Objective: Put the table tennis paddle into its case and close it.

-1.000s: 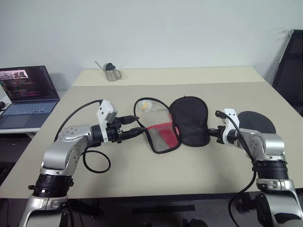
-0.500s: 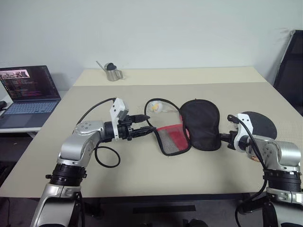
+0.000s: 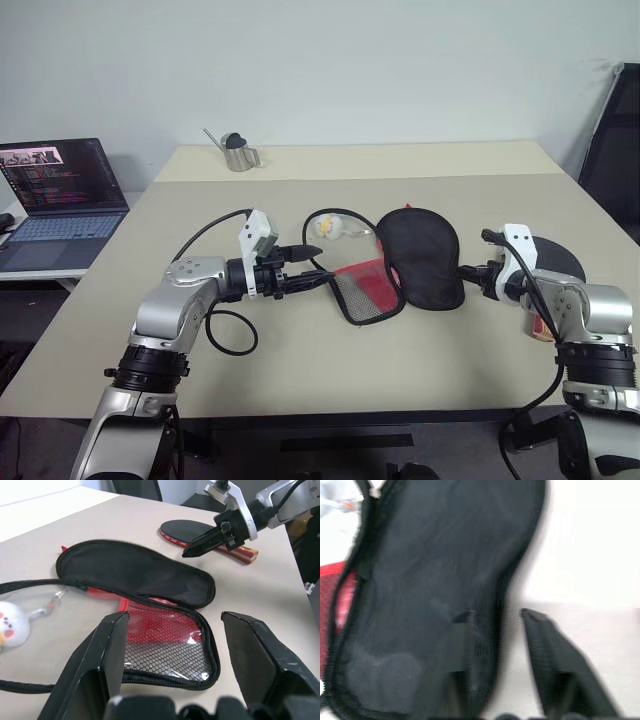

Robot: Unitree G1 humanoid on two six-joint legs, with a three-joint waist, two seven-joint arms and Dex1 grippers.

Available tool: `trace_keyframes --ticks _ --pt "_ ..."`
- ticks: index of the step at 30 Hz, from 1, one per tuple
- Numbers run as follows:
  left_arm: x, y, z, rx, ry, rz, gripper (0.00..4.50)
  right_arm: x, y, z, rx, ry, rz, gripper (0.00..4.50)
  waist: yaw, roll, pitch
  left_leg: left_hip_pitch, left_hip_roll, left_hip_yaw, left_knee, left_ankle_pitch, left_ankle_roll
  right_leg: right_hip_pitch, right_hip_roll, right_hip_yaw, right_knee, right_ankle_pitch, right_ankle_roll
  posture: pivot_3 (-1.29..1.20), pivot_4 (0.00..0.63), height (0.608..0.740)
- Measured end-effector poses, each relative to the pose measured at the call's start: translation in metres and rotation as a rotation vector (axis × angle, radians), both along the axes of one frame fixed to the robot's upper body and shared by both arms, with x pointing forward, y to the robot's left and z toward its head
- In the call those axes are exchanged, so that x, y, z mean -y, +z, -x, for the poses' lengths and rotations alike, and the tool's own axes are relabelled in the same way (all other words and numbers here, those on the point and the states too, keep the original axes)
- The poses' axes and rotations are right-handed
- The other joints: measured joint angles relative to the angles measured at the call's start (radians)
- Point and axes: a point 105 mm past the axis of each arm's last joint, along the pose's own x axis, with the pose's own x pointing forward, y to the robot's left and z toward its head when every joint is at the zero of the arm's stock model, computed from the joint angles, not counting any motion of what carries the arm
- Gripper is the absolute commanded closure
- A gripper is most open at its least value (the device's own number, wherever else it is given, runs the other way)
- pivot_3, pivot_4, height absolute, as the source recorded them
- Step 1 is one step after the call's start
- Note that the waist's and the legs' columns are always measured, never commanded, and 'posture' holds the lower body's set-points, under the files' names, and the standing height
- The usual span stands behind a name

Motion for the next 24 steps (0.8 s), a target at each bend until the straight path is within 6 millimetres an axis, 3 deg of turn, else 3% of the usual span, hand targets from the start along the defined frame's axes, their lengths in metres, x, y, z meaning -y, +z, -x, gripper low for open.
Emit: trace_keyframes --ticks 5,10,14,24 --pt "0.002 0.002 0.003 0.016 -0.006 -0.001 1.29 -0.002 0.011 0.001 0.060 0.030 0.050 0.04 -0.004 0.000 0.000 0.000 0.000 0.000 0.000 0.000 0.000 0.000 0.000 0.000 0.001 0.000 0.000 0.00 0.150 0.740" --pt "0.004 0.000 0.010 0.026 -0.035 -0.025 1.29 0.029 0.024 0.005 0.100 -0.064 0.100 0.04 0.002 0.000 0.000 0.000 0.000 0.000 0.000 0.000 0.000 0.000 0.000 0.000 0.000 0.000 0.000 0.00 0.150 0.740" --pt "0.011 -0.002 0.014 0.037 -0.072 -0.063 1.29 0.055 0.017 0.012 0.077 -0.199 0.139 0.04 0.002 0.000 0.000 0.000 0.000 0.001 0.000 0.000 0.000 0.000 0.000 0.001 0.001 0.000 0.000 0.00 0.150 0.740" --pt "0.018 0.003 0.018 0.056 -0.128 -0.077 1.29 0.063 -0.008 0.031 -0.017 -0.311 0.146 0.04 0.002 0.000 0.000 0.000 0.000 0.002 0.000 0.000 0.000 0.000 0.000 0.002 0.001 0.000 0.001 0.00 0.150 0.740"
